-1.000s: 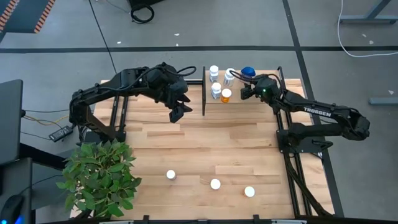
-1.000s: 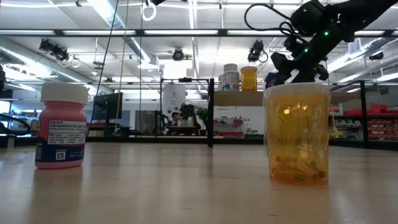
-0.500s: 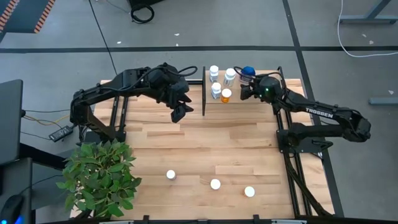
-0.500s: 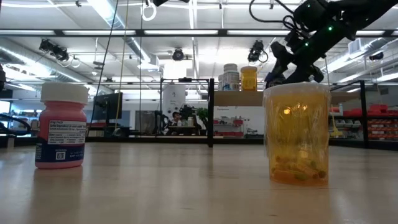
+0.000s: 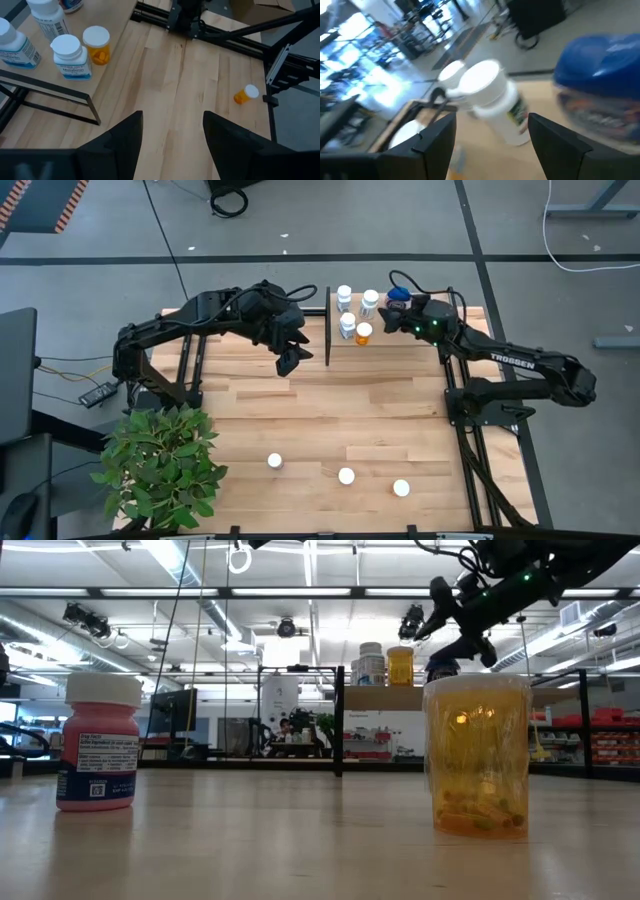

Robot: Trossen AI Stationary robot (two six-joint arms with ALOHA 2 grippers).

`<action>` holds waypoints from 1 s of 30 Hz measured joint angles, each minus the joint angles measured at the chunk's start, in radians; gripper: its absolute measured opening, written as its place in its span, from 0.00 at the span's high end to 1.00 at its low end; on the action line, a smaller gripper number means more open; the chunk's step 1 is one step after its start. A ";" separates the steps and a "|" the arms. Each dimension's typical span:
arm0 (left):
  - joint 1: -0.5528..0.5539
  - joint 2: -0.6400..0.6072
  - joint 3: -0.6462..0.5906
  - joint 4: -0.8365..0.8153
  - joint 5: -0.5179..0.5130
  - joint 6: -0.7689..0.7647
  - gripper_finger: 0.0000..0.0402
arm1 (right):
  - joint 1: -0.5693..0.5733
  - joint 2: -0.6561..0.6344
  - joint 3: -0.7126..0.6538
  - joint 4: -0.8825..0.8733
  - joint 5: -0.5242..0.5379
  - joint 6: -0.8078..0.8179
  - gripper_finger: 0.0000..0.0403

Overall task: Pick and place medicine bottles onto shelf by color
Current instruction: Adjust the medicine bottles on the shelf

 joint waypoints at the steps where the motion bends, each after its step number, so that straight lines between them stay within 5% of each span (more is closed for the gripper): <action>1: 0.000 0.000 0.000 0.000 0.000 0.000 0.46 | 0.000 0.004 0.000 0.006 -0.031 0.018 0.37; 5: 0.000 0.000 0.000 0.000 0.000 0.000 0.46 | 0.013 0.018 0.000 0.039 -0.111 0.073 0.37; 19: 0.000 0.000 0.000 0.017 0.000 0.000 0.46 | -0.006 0.019 0.016 0.052 -0.115 0.167 0.37; 30: 0.001 0.000 0.000 0.014 -0.002 0.027 0.46 | 0.005 0.247 0.442 -0.519 -0.121 -0.131 0.37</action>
